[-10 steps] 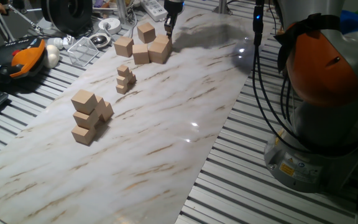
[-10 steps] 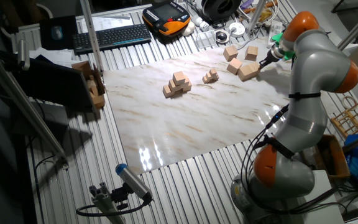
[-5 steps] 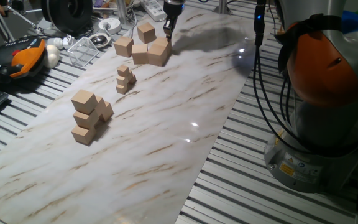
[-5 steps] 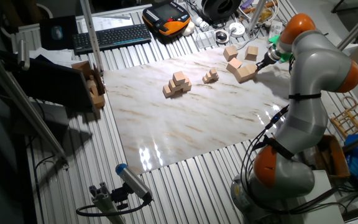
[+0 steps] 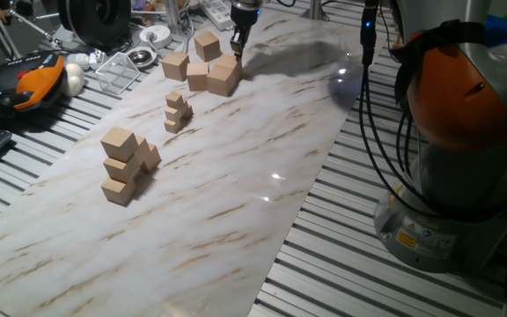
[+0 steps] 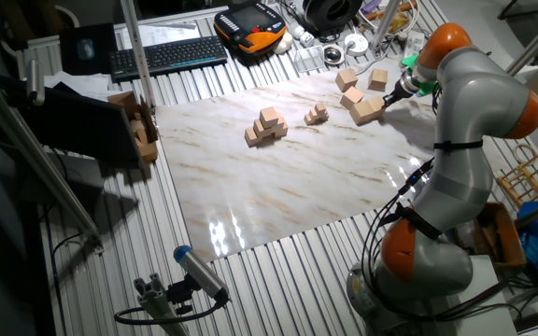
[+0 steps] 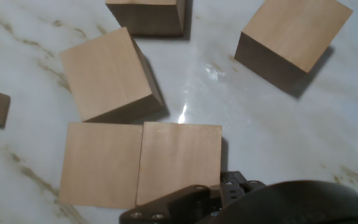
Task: Stack the blocks into a pyramid shape
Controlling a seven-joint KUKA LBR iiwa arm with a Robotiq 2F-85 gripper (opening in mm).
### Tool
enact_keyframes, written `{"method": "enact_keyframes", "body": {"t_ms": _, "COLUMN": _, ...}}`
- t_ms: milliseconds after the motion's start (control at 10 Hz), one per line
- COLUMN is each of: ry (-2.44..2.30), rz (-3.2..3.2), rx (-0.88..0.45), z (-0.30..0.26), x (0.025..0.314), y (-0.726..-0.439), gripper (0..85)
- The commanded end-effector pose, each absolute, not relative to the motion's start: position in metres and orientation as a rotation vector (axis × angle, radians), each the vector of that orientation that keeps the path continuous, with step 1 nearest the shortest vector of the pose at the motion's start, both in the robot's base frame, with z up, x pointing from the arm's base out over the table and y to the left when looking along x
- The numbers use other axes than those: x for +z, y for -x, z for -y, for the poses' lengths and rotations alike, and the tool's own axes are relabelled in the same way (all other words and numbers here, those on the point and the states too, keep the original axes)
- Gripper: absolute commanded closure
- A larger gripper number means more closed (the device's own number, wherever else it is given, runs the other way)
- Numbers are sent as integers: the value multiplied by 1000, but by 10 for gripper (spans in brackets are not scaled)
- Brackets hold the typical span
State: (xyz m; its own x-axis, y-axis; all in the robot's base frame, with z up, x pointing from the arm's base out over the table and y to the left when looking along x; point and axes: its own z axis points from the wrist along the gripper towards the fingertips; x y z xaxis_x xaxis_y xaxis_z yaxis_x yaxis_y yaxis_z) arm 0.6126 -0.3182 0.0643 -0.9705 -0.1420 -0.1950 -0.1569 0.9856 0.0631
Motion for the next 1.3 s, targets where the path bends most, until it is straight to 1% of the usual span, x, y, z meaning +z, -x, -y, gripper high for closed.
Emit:
{"method": "enact_keyframes", "body": {"t_ms": 0, "ry": 223, "rz": -2940, "rx": 117, "z": 318, "x": 65, "y": -612, "gripper": 850}}
{"method": "enact_keyframes", "body": {"t_ms": 1200, "ry": 209, "rz": -2949, "rx": 137, "z": 318, "x": 63, "y": -614, "gripper": 850}}
